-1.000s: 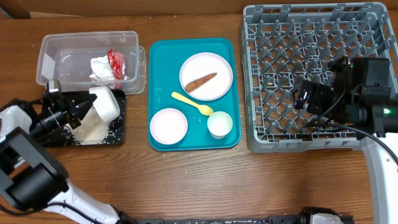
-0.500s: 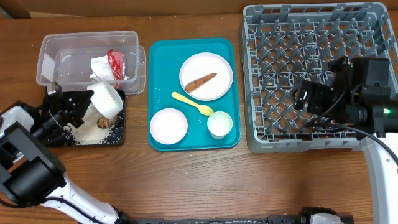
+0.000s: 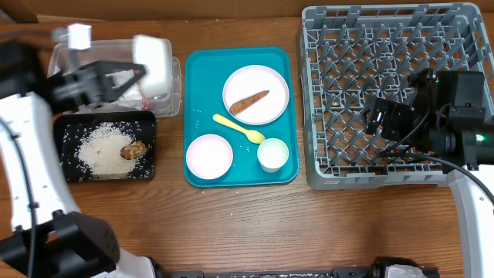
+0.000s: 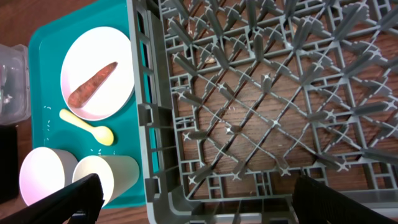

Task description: Sort waste into correct bins and load items into the dishwasher

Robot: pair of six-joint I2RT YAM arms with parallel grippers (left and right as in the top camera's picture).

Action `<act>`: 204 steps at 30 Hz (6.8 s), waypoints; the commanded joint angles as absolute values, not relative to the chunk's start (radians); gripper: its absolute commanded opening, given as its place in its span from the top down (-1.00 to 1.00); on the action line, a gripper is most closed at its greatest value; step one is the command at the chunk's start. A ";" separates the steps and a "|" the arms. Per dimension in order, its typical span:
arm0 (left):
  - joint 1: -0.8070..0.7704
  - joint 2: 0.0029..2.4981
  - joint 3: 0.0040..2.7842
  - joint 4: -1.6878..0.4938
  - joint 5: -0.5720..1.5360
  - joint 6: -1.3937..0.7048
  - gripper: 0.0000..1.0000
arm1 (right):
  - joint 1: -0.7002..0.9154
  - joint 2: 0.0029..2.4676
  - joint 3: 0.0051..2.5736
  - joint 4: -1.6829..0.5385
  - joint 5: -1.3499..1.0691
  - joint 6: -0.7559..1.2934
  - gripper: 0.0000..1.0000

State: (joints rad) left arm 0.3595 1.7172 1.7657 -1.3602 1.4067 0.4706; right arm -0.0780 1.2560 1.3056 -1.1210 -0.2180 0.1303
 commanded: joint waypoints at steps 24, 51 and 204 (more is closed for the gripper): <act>-0.387 2.136 1.769 -1.061 -0.145 -0.157 0.92 | -0.080 1.254 1.329 -1.117 -0.211 0.130 -1.00; -0.411 2.236 1.961 -0.922 0.027 0.319 -0.59 | -0.080 1.254 1.329 -1.110 -0.211 0.130 -1.00; 0.261 1.773 2.050 -1.253 0.078 -0.269 -1.00 | 0.751 1.946 1.380 -0.534 -0.176 0.569 0.92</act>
